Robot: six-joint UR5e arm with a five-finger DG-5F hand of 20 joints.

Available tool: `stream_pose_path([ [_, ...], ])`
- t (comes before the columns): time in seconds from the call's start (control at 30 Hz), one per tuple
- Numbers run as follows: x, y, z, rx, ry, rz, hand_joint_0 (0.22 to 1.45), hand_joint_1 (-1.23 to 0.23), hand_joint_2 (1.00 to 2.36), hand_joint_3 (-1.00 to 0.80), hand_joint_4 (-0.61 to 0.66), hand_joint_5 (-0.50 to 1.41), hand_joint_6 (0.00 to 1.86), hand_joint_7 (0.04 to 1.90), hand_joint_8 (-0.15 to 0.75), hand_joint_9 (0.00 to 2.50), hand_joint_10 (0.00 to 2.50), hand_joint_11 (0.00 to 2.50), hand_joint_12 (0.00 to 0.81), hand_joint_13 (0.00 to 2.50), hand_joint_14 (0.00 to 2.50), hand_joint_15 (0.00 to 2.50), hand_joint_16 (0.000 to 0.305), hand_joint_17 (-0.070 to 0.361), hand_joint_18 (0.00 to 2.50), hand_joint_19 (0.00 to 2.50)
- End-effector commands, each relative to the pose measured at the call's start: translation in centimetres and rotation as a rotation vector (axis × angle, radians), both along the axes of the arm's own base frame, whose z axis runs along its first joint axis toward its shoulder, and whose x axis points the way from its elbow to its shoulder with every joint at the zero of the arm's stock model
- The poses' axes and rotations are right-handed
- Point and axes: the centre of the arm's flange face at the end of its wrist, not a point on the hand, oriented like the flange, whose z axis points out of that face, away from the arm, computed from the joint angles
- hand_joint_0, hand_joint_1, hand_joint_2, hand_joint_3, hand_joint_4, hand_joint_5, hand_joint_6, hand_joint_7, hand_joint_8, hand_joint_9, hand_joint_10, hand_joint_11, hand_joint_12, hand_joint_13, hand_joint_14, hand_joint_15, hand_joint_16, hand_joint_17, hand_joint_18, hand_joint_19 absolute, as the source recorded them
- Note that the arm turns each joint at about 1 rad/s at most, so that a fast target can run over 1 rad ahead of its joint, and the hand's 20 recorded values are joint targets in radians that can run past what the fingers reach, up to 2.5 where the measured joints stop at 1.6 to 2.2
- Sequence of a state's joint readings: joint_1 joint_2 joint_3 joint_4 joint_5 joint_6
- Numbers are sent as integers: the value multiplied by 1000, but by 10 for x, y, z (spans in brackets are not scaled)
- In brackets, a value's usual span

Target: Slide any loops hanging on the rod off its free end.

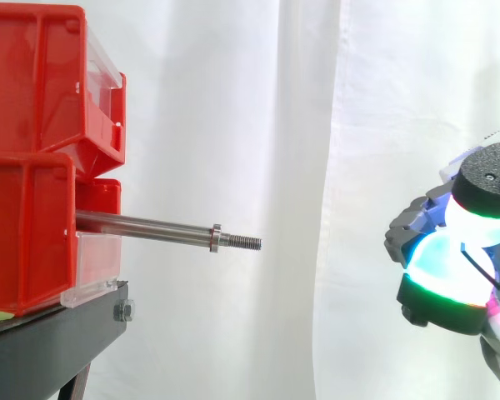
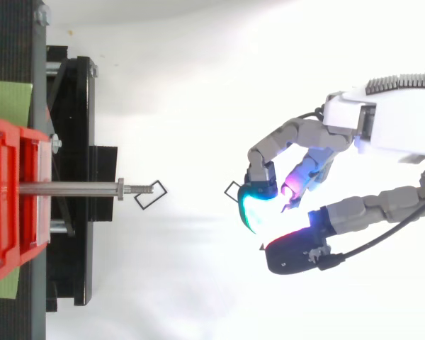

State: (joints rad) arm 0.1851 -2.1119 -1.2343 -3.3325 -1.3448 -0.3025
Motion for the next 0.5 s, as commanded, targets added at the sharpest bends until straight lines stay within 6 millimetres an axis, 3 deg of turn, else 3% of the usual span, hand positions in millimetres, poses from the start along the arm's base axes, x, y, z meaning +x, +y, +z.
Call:
stream_pose_path([
  [0.0, -3, 1, -4, -7, 19, 5, 580, -756, 1029, -17, -160, -139, 914, 1079, 208, 1039, 15, 410, 241, 985, 11, 278, 38, 85, 913, 520],
  [0.3, -2, 4, -30, 14, -54, 26, 582, -753, 1029, -30, -146, -141, 916, 1072, 209, 1044, 14, 403, 236, 985, 11, 278, 38, 85, 915, 514],
  [0.47, 5, 1, -30, 22, -118, 16, 580, -750, 1029, -23, -146, -141, 916, 1067, 209, 1043, 14, 405, 240, 984, 11, 281, 38, 85, 915, 514],
])
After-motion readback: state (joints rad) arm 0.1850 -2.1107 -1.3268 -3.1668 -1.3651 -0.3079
